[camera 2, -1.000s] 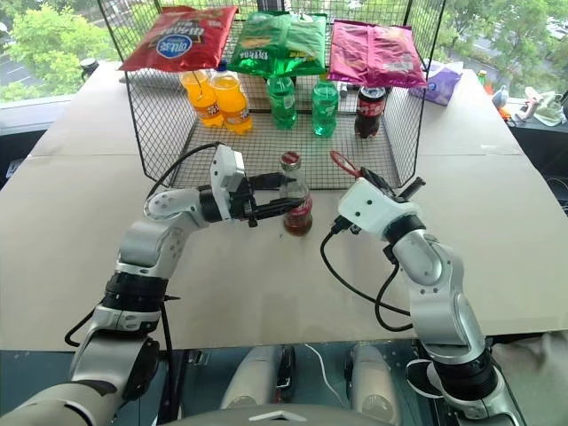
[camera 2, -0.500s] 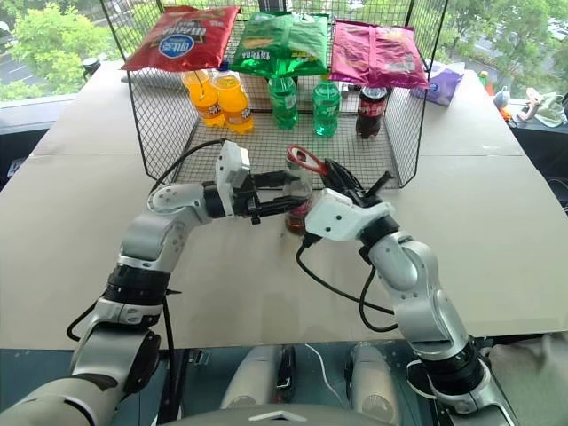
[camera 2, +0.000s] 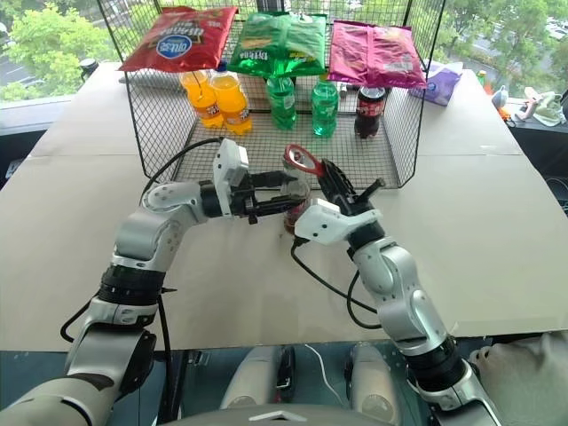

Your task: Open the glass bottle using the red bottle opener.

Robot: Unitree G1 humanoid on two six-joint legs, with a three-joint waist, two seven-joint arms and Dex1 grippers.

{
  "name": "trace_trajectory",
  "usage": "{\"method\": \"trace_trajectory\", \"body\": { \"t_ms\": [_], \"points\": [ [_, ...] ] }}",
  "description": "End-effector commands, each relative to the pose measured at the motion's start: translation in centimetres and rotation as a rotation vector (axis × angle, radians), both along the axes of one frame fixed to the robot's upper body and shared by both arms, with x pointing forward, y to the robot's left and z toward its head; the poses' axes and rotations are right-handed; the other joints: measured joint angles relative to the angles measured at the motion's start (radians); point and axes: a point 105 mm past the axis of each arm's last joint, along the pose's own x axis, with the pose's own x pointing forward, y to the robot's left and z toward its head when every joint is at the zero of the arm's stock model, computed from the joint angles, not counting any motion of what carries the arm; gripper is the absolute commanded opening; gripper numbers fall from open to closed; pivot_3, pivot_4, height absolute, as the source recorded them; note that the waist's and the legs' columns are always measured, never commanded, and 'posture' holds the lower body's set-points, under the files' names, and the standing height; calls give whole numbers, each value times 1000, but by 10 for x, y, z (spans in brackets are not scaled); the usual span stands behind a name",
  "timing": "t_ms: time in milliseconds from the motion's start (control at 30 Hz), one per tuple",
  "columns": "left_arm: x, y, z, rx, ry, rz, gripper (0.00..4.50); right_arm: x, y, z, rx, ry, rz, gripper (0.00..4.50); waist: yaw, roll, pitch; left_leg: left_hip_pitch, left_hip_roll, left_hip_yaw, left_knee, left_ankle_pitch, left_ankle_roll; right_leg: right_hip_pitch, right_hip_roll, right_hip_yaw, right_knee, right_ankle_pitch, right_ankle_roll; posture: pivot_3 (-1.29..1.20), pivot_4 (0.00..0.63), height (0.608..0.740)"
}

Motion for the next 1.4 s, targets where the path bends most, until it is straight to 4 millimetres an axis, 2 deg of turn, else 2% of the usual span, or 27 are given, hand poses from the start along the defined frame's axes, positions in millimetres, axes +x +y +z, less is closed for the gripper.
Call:
{"method": "trace_trajectory", "body": {
  "t_ms": [33,167,333,467,667,733,800,967,1033,1100,1267,1400],
  "points": [
    [-8,-12,16,-29,-57,-72,2205,-2,18,-26,-58,33,32,0,0,0,0,0,0,0,0,0,0,0,0,0,0,0,0,0,150,740],
    [-7,-10,15,-25,-57,-75,2205,-2,18,-26,-20,16,13,0,0,0,0,0,0,0,0,0,0,0,0,0,0,0,0,0,150,740],
    [-7,-7,8,-17,-54,-81,2205,0,13,-28,-61,-3,-25,0,0,0,-1,1,0,0,0,0,0,1,0,0,0,0,0,0,150,740],
    [-11,-3,2,-4,-57,-86,2205,3,11,-36,-82,-1,-53,0,-2,0,-1,1,0,0,0,0,0,1,0,0,0,0,0,0,150,740],
    [-9,-8,3,2,-68,-88,2205,9,13,-49,-102,5,-93,0,-4,-1,-3,5,1,0,0,0,0,4,0,1,0,-2,-3,0,150,740],
    [-9,-9,2,13,-81,-95,2205,11,7,-46,-124,-4,-111,0,-4,-1,-3,7,1,0,-1,0,0,6,0,1,0,-2,-3,0,150,740],
    [-9,-9,2,17,-85,-97,2205,11,1,-42,-150,-13,-116,0,-4,-1,-3,16,1,0,-4,-1,2,14,0,2,-2,-5,-1,0,150,740],
    [-8,-13,3,6,-93,-95,2205,10,-14,-35,-190,-27,-110,0,-2,-1,-3,17,1,0,-4,-3,4,14,0,2,-2,-5,-1,0,150,740],
    [-7,-14,4,-1,-99,-92,2205,11,-18,-35,-150,-11,-111,0,-1,-1,-3,17,1,0,-4,-3,4,14,0,2,-2,-4,-1,0,150,740],
    [-6,-16,4,-3,-103,-92,2205,11,-14,-39,-104,-7,-102,0,-2,-1,-3,17,1,0,-4,-3,4,14,0,2,-2,-4,-1,0,150,740],
    [-10,-17,4,13,-121,-99,2205,15,12,-67,-86,8,-67,0,-2,-3,-4,17,1,0,-5,-3,4,15,0,3,-2,-4,-1,0,150,740],
    [-9,-14,4,32,-125,-93,2205,19,4,-58,-117,-6,-74,0,-3,-2,-5,18,1,0,-5,-3,4,15,0,3,-2,-5,-1,0,150,740]
  ]
}}
